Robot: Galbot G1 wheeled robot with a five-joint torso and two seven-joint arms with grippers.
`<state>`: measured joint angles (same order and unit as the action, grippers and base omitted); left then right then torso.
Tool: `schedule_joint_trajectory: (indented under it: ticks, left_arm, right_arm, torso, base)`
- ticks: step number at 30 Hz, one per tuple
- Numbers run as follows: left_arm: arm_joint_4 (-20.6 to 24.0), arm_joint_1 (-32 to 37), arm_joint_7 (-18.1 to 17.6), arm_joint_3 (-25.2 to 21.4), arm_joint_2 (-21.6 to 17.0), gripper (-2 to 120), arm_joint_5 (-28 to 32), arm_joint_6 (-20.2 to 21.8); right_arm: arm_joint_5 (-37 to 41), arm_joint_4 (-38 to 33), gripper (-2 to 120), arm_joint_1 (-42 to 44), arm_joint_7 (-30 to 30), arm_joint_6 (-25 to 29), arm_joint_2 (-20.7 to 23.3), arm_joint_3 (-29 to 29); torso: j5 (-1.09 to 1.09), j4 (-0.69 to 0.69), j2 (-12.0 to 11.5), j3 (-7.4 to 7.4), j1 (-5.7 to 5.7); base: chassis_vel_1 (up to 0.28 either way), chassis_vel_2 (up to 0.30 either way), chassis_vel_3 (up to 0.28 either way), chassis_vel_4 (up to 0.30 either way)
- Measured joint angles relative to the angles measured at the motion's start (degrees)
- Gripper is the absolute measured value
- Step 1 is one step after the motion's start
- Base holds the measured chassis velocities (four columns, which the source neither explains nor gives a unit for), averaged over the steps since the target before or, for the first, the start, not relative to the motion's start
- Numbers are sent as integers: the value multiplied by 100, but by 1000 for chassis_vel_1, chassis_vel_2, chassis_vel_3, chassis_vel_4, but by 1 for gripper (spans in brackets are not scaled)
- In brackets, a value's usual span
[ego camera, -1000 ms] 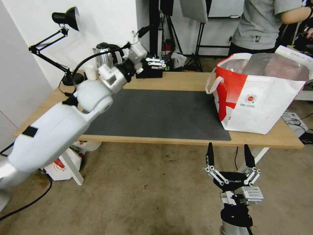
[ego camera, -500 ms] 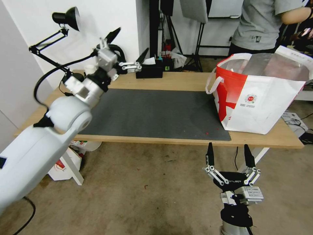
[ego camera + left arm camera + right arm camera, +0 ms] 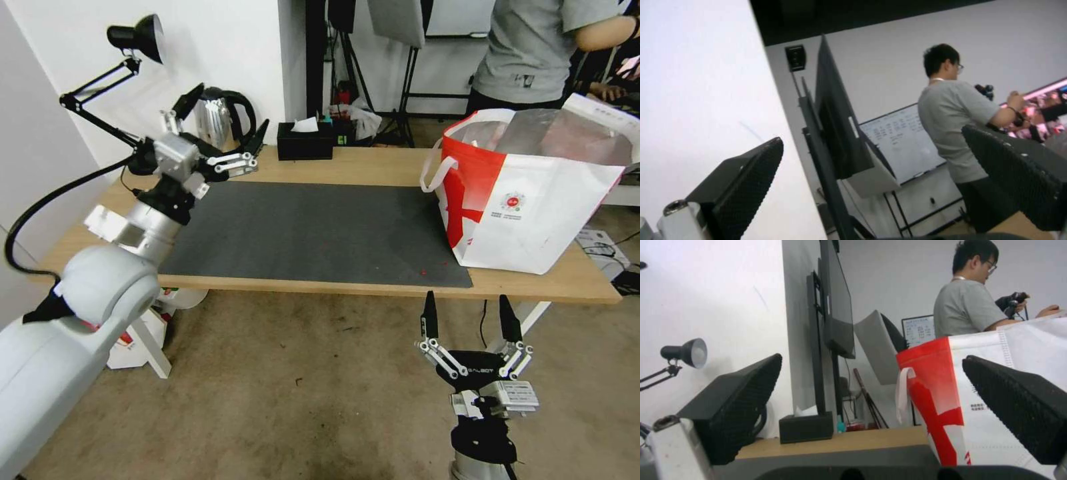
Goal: Pick up the trash from the table and place it into the takeout bag.
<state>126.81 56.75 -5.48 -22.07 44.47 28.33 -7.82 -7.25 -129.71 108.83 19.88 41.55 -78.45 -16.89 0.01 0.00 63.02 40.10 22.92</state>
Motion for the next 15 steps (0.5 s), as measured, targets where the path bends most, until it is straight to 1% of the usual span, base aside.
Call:
schedule_joint_trajectory:
  ticks: [1, 5, 6, 7, 10, 12, 15]
  left_arm:
    - [0, 0, 0, 0, 0, 100, 0, 0]
    - [238, 605, -64, -370, 380, 100, -249, -2]
    - [238, 605, -64, -370, 380, 100, -249, -2]
    - [303, 763, -67, -475, 465, 100, -322, -9]
    - [472, 1193, -90, -758, 688, 100, -481, -178]
    - [503, 1276, -91, -805, 721, 100, -507, -202]
    - [700, 1927, -92, -1119, 975, 100, -653, -403]
  right_arm:
    - [0, 0, 100, 0, 0, 0, 0, 0]
    - [0, 0, 100, 0, 0, 0, 1, 0]
    - [0, 0, 100, 0, 0, 0, 1, 0]
    - [0, 0, 100, 0, 0, 0, 1, 0]
    - [0, 0, 100, 0, 0, 0, 0, 1]
    - [0, 0, 100, 0, 0, 0, 1, 0]
    - [0, 0, 100, 0, 0, 0, 1, 0]
  torso:
    - [0, 0, 0, 0, 0]
    - [-1, 1, 0, 0, 1]
    - [-1, 1, 0, 0, 1]
    - [-1, 1, 0, 0, 0]
    - [0, 0, 0, 0, 0]
    - [0, 0, 0, 0, 0]
    - [-1, 1, 0, -1, 0]
  base:
    - [0, 0, 0, 0]
    - [0, 0, 0, 0]
    - [0, 0, 0, 0]
    - [0, 0, 0, 0]
    - [0, 0, 0, 0]
    - [0, 0, 0, 0]
    - [0, 0, 0, 0]
